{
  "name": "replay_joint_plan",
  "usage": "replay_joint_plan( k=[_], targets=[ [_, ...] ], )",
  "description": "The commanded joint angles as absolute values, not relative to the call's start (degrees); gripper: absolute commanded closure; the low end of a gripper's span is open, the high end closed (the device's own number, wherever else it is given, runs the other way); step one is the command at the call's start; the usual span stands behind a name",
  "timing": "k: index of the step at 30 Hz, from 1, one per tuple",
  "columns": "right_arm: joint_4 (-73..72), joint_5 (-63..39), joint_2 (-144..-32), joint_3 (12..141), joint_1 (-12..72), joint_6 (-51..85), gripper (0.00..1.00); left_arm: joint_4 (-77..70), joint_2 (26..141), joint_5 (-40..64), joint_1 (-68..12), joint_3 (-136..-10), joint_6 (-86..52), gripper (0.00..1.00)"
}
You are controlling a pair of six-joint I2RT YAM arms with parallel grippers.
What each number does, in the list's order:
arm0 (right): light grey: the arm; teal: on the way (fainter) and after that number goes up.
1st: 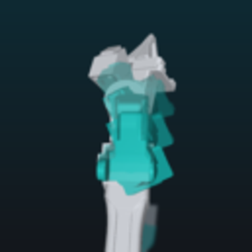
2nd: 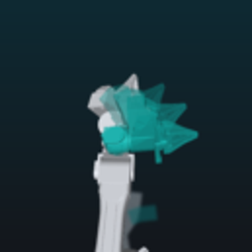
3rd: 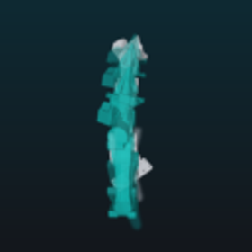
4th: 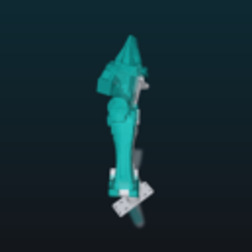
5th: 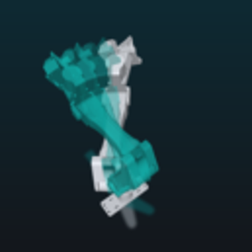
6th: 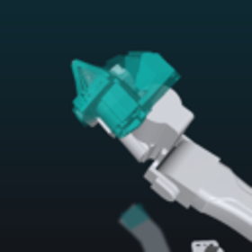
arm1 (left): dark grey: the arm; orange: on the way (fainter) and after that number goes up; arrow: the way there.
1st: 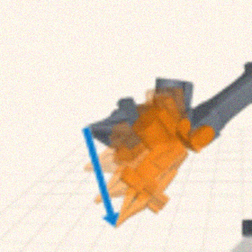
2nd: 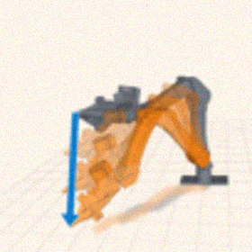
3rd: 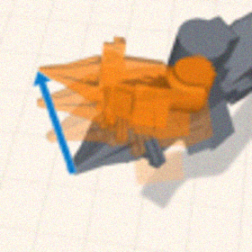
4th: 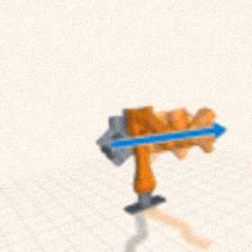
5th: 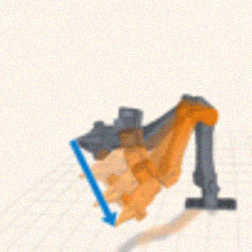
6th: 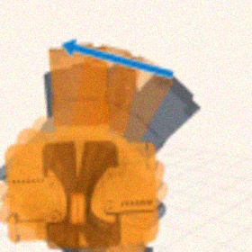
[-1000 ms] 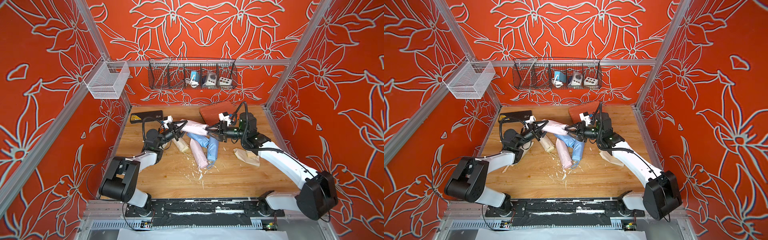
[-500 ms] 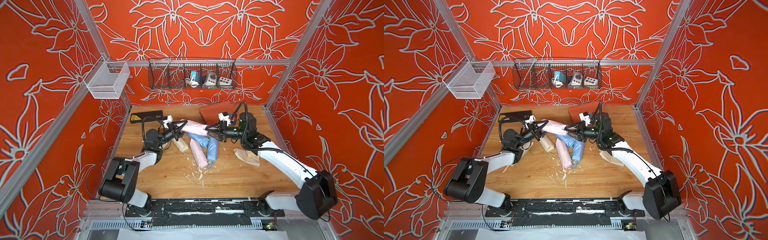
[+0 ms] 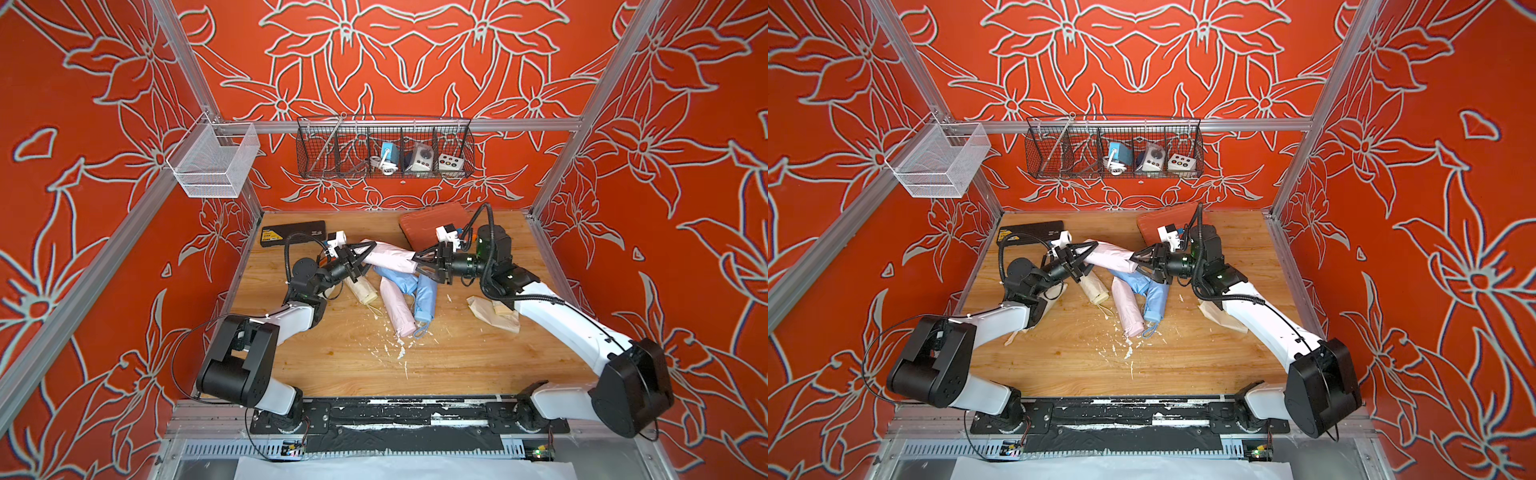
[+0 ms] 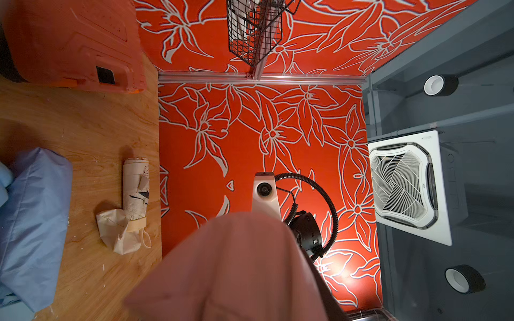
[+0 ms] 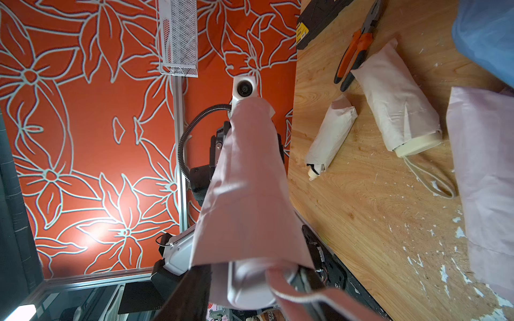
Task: Take umbrellas out of sleeves
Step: Take out the umbrella from the umbrella sleeve.
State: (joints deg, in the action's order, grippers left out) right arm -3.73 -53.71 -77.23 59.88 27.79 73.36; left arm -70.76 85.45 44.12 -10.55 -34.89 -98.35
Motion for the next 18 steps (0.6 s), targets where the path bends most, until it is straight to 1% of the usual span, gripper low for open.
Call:
replay_joint_plan(
  k=[1,9,12,14,18],
  targets=[
    [-7.1,-52.9,-74.9,58.5,28.2,74.3,0.51,-77.5,83.9,42.9,-10.5,-35.2,-100.4,0.61],
    [-8.6,-52.5,-74.8,57.2,28.2,75.1,0.52,-78.3,83.9,42.8,-10.5,-35.2,-101.2,0.61],
    [-9.0,-52.6,-75.0,57.2,28.4,75.4,0.53,-78.0,83.6,43.1,-10.5,-35.2,-100.8,0.61],
    [-9.3,-52.8,-75.5,57.4,28.4,75.5,0.57,-77.6,83.5,43.4,-10.6,-35.2,-100.4,0.61],
    [-10.1,-52.9,-75.9,57.7,28.5,76.2,0.57,-76.6,83.2,44.2,-10.9,-35.4,-99.4,0.61]
  ],
)
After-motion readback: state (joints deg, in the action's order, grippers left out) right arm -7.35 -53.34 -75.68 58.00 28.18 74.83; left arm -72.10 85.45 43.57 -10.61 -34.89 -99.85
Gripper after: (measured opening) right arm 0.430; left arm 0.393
